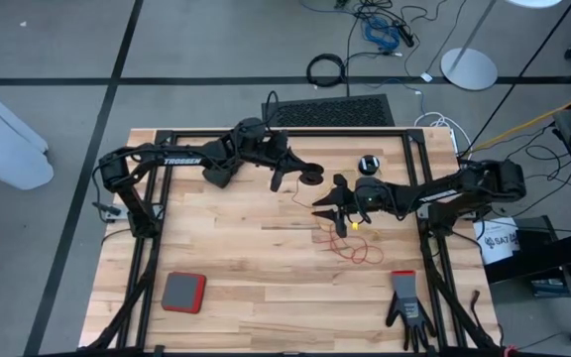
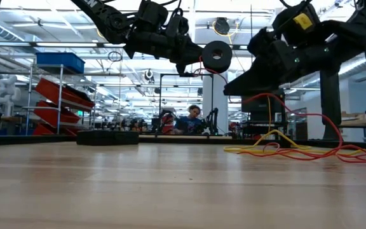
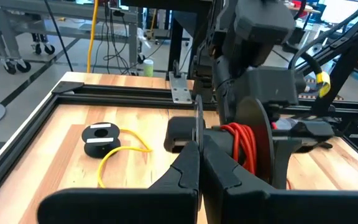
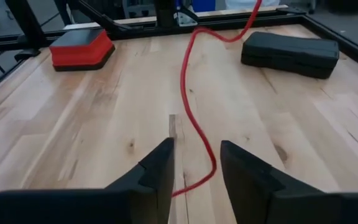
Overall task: Coil cords
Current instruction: Coil the red wire on the spool
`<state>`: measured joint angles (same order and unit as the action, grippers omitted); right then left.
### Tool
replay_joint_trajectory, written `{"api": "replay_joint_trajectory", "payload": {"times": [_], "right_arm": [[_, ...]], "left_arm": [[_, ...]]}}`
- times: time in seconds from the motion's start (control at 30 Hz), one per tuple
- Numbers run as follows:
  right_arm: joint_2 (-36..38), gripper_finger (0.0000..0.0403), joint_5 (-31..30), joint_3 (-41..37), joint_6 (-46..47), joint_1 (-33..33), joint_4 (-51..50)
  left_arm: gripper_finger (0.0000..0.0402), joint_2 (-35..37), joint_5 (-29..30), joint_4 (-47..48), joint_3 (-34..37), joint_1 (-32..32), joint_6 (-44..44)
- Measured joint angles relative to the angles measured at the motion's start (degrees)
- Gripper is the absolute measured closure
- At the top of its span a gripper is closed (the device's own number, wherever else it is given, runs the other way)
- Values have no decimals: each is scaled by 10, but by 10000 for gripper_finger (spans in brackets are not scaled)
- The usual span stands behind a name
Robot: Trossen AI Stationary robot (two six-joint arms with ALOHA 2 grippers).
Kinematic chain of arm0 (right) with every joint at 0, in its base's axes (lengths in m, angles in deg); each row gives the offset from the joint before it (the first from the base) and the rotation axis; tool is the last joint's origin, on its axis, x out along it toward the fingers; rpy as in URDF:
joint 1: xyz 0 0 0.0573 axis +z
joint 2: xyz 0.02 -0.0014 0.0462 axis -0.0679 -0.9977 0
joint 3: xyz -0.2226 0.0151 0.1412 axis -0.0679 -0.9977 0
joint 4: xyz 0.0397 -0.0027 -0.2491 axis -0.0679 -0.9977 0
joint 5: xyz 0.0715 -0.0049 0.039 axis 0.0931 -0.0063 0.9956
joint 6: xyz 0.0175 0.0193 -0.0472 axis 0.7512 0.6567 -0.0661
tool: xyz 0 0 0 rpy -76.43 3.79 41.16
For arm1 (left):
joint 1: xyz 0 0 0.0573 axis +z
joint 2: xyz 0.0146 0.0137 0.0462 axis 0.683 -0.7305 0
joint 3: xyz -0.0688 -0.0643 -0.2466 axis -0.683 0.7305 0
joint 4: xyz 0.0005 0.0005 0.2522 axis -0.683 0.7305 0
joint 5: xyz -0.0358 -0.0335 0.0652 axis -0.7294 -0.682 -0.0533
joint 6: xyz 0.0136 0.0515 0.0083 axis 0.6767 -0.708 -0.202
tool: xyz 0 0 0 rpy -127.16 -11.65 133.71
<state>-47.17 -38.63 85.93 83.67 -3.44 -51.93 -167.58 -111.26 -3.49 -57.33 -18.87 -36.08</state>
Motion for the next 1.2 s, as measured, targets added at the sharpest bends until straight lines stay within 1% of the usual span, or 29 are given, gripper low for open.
{"api": "replay_joint_trajectory", "payload": {"times": [0.1, 0.37, 0.47, 0.57, 0.63, 0.73, 0.87, 1.0, 1.2], "right_arm": [[-12, 301, 0, 0, -2, 0, 15], [-8, 339, 0, 0, -15, 0, 16], [-8, 360, -3, 0, -21, -1, 13], [-8, 391, -3, 0, -28, 0, 3], [-8, 399, -6, 0, -31, -1, -2], [-8, 400, -40, 0, -28, -5, -25], [-8, 401, -81, 0, -11, -16, -59], [-8, 402, -97, 0, 5, -33, -79], [-5, 402, -123, 0, 26, -55, -94]], "left_arm": [[401, 0, 0, 0, 0, 0, 0], [401, 0, -3, 0, 0, 0, 0], [401, 0, -3, 0, 0, 0, 0], [401, 0, -3, 0, 0, 0, 0], [401, 0, -4, 1, 0, 0, -1], [401, 0, -26, 5, 0, 0, -3], [401, 0, -84, 12, 0, 0, -4], [401, 0, -122, 65, 0, 2, -31], [401, 0, -124, 189, 0, 3, -105]]}}
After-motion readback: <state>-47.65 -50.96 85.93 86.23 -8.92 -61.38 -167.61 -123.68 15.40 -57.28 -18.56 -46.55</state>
